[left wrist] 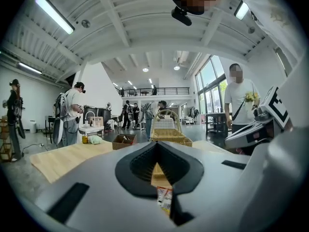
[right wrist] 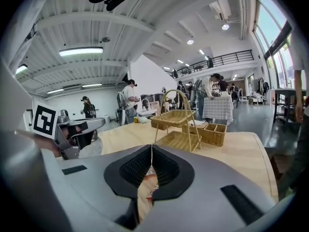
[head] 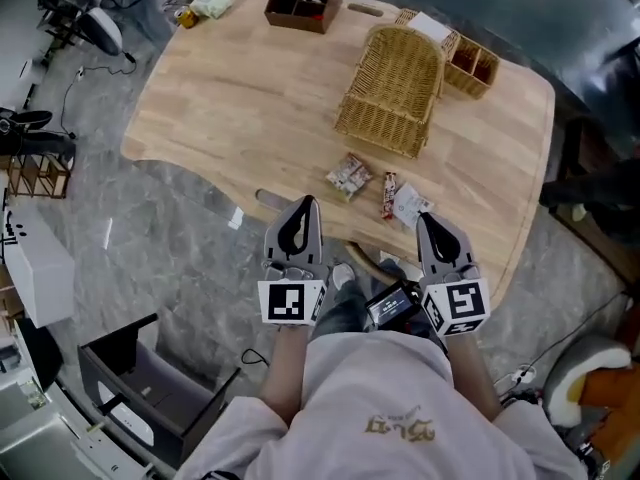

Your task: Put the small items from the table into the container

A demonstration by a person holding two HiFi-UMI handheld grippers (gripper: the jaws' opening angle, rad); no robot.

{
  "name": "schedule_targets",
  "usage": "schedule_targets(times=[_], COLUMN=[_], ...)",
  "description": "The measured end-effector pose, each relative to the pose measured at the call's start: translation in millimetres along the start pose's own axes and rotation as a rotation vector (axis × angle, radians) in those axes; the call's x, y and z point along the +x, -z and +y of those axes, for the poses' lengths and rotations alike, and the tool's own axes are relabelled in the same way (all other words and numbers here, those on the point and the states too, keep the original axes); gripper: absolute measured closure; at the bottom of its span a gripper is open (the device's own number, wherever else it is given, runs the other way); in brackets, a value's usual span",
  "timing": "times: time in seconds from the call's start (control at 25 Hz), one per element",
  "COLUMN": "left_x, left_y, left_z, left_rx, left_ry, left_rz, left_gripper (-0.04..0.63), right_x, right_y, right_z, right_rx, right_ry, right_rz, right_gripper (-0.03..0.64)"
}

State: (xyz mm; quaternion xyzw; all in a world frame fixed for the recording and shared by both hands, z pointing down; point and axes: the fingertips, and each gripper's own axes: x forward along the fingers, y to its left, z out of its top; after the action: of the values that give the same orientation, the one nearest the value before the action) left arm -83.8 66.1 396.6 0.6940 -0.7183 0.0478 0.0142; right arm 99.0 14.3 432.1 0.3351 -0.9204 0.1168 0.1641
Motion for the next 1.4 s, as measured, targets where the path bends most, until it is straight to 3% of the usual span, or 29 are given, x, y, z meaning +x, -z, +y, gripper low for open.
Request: schedule_targets(times=[0.36, 0.68, 1.04, 1.4], left_x=[23, 27, 23, 26], left_y=[58, 96, 132, 143], left_z=[-15, -30, -38, -56], left_rx=[-0.003, -0.057, -0.088, -0.076], left_ry=[0.052, 0.108, 0.147, 0.180], left_rz=[0.094, 0.149, 0.210, 0.294], left_gripper=[0.601, 0.601, 0.601, 0.601], right_x=[24, 32, 31, 43], right_y=[54, 119, 184, 215], right_z=[-28, -32, -42, -47], right_rx=[0.020, 0.069, 0.176, 0.374], right_ry=[0.032, 0.062, 0.122, 0.107], right_rz=[0.116, 0.271, 0.416, 0.447], right_gripper=[0.597, 0.595, 0.566, 0.518])
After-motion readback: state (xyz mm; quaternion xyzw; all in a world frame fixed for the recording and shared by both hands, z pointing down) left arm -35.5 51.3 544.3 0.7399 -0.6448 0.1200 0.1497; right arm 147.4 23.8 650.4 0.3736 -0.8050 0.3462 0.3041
